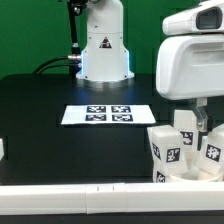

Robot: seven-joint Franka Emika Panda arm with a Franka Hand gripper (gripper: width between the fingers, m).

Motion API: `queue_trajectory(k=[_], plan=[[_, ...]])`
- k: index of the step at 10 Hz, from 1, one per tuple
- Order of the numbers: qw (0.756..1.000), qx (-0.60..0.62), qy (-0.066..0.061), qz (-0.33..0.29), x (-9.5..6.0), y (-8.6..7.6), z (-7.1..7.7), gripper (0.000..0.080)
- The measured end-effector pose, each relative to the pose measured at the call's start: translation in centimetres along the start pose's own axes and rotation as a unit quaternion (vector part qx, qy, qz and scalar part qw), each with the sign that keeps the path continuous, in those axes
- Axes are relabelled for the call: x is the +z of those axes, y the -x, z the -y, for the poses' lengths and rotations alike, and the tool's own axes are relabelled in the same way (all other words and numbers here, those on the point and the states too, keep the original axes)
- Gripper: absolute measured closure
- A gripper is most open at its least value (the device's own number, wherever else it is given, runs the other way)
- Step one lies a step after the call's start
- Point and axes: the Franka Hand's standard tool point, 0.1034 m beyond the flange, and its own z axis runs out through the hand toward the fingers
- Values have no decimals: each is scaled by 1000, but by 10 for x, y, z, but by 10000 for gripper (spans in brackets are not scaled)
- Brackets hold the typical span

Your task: Assemble stool

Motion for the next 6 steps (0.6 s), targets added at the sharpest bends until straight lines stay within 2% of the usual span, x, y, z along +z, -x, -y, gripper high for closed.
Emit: queue_trajectory(k=[3,5,6], plan=[[997,-76,16,17,4,-4,-13,151],[998,-58,19,20,9,-2,-14,151],[999,-45,19,19,9,-2,-15,260]])
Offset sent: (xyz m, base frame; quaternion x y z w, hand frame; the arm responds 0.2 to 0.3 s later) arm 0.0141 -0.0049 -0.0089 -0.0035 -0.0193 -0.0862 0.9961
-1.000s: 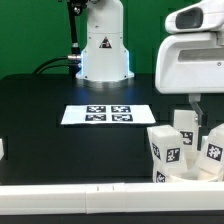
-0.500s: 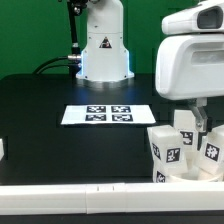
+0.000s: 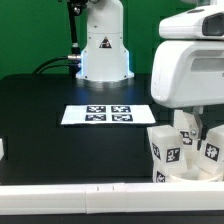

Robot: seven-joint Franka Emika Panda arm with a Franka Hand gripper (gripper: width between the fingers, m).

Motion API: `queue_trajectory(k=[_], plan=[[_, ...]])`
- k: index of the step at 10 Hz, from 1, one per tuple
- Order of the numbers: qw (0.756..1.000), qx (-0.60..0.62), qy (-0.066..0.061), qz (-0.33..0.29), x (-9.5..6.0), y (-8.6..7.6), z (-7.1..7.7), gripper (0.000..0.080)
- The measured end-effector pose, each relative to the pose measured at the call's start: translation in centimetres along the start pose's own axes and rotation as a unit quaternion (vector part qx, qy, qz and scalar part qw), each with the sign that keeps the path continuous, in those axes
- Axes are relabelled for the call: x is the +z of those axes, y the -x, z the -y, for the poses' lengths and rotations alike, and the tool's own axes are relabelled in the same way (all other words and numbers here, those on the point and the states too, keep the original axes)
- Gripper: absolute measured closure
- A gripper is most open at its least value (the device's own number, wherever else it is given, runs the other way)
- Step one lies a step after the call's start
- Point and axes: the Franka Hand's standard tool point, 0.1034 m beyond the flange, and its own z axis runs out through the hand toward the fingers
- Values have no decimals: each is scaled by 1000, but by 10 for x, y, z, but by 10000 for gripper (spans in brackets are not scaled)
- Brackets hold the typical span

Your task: Assemble stool

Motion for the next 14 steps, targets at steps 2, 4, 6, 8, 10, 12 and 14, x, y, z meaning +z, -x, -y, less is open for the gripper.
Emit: queue_trajectory(k=[2,4,6,8,10,12,14], plan=[[1000,29,0,0,0,0,0,441],[994,105,0,0,0,0,-1,469],[986,169,0,0,0,1,-1,469],[935,354,-4,-3,0,2,-4,469],[863,505,-12,-3,0,4,-6,469],[836,549,-10,-1,1,5,-8,469],[789,614,-10,7,1,7,-10,469]])
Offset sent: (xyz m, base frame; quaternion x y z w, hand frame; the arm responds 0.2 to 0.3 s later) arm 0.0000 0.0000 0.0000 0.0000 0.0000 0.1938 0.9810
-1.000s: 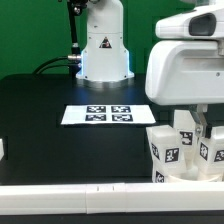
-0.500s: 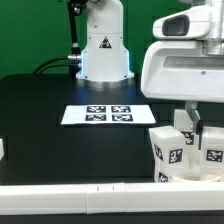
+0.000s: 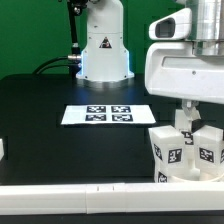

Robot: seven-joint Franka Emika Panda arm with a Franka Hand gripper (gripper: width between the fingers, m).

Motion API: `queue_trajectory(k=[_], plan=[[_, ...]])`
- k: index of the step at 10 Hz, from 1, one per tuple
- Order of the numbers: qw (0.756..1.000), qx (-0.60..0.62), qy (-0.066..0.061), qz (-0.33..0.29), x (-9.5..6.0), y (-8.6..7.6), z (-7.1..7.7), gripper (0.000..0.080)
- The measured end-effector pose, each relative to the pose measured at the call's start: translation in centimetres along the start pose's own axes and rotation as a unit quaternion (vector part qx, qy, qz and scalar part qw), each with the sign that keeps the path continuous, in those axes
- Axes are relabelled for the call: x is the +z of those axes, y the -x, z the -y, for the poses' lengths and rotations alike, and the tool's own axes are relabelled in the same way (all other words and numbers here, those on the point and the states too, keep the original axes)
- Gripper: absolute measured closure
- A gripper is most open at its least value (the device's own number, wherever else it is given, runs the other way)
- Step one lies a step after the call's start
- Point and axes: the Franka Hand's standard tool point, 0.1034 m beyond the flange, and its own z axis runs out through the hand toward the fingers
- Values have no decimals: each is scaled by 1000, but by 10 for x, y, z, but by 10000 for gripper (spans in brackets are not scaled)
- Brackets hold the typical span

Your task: Assemble stool

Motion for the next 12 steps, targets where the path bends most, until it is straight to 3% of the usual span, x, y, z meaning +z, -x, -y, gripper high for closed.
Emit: queue_trajectory(k=[2,3,4,7,9,10,12], plan=[[985,174,1,12,1,2,-3,469],[958,285,-10,10,0,4,-4,469],[946,322,-16,7,0,4,-7,466],[924,382,-14,11,0,4,-7,466],[847,531,-20,23,0,5,-8,466],[838,544,-26,25,-3,10,-4,466],[811,579,-77,19,-4,20,8,466]])
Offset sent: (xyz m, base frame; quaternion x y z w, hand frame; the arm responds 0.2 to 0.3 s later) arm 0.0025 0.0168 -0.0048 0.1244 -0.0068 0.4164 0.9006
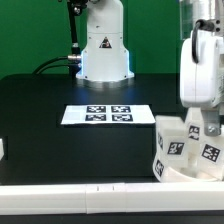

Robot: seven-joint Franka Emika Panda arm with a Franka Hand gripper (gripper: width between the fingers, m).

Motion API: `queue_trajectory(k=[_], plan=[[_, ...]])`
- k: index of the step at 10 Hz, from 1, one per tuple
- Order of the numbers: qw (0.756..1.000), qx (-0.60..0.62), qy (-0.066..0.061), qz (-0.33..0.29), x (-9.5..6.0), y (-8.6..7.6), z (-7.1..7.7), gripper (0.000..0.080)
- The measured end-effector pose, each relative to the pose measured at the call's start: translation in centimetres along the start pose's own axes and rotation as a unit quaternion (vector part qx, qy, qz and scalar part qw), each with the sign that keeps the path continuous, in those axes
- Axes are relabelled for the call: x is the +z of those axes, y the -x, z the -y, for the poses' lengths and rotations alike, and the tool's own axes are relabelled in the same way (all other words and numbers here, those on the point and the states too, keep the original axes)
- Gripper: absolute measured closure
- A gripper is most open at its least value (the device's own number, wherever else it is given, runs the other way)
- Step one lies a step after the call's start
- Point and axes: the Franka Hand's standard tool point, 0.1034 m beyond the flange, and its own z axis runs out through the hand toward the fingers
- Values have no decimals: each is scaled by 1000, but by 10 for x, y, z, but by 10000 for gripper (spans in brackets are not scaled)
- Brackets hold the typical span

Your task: Assemble stool

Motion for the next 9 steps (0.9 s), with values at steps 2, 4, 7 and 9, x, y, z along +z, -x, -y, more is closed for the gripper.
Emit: queue_trajectory(k=[2,4,7,9], plan=[[1000,-7,-5,1,-1,0,-2,466],[1000,-29,-6,0,-1,0,-3,466],[997,-75,-5,0,-2,-1,-1,164],[978,-208,4,13,-15,2,5,152]])
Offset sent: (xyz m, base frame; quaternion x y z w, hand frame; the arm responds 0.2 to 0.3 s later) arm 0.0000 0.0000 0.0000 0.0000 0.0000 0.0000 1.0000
